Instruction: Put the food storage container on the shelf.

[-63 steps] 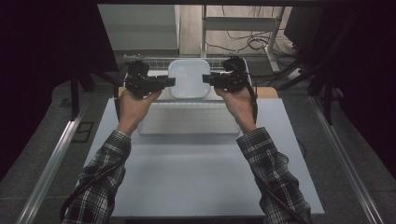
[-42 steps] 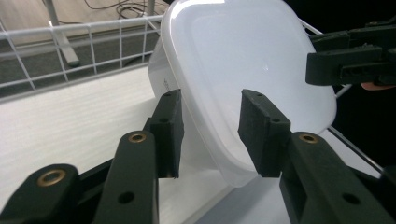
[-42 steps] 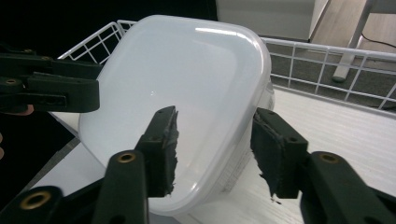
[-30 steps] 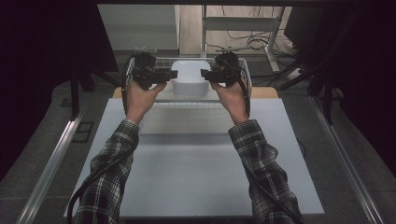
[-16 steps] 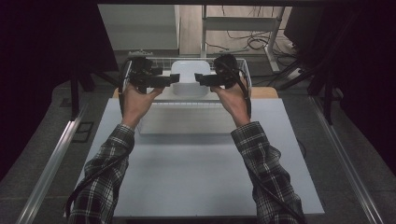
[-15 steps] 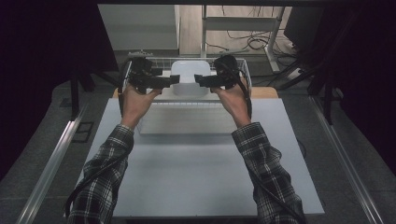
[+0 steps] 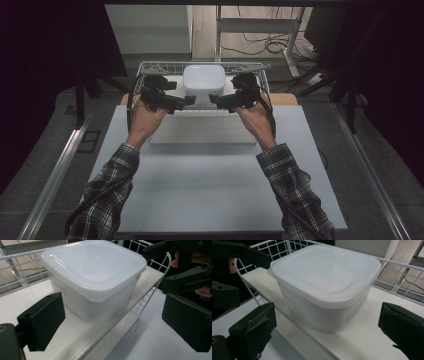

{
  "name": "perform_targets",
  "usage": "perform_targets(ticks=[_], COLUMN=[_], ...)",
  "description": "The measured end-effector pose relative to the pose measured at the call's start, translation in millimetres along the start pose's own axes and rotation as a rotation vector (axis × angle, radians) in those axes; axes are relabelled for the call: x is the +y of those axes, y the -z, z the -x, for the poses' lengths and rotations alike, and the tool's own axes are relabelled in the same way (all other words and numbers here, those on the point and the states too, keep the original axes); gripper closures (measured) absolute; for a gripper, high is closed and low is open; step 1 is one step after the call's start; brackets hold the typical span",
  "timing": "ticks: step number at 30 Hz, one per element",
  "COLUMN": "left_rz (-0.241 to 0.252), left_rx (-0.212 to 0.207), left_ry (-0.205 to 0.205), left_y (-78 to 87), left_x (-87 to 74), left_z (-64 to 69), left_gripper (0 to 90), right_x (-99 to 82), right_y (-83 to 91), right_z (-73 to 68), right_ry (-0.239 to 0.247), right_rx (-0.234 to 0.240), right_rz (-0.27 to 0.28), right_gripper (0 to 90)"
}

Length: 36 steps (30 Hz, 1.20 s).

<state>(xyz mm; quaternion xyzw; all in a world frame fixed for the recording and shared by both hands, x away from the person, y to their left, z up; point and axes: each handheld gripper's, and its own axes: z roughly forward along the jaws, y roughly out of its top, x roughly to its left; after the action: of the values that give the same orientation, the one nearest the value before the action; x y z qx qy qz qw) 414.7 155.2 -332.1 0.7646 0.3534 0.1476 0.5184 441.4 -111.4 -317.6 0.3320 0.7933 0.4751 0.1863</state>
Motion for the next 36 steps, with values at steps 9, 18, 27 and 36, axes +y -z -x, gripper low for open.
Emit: perform_targets(ticks=[9, 18, 27, 36], left_rz=[0.007, -0.008, -0.032, -0.034], left_rx=[-0.038, -0.057, -0.063, -0.066], left_ry=[0.004, -0.010, -0.038, -0.032], left_y=[8.7, 16.8, 19.2, 21.3], left_x=[-16.8, -35.6, -60.2, -79.0], left_z=[10.5, 19.7, 32.6, 39.5], left_gripper=[3.4, 3.2, 3.3, 3.8], right_x=[-16.5, -30.2, -48.1, -67.3], right_y=[11.2, 19.5, 28.6, 34.9], right_z=[-5.3, -13.6, -23.2, -25.3], right_ry=[0.020, 0.056, 0.069, 0.062], right_rx=[0.028, 0.033, 0.035, 0.054], right_rz=[0.011, 0.007, -0.003, -0.004], right_gripper=[1.2, 0.5, 0.0, 0.0])
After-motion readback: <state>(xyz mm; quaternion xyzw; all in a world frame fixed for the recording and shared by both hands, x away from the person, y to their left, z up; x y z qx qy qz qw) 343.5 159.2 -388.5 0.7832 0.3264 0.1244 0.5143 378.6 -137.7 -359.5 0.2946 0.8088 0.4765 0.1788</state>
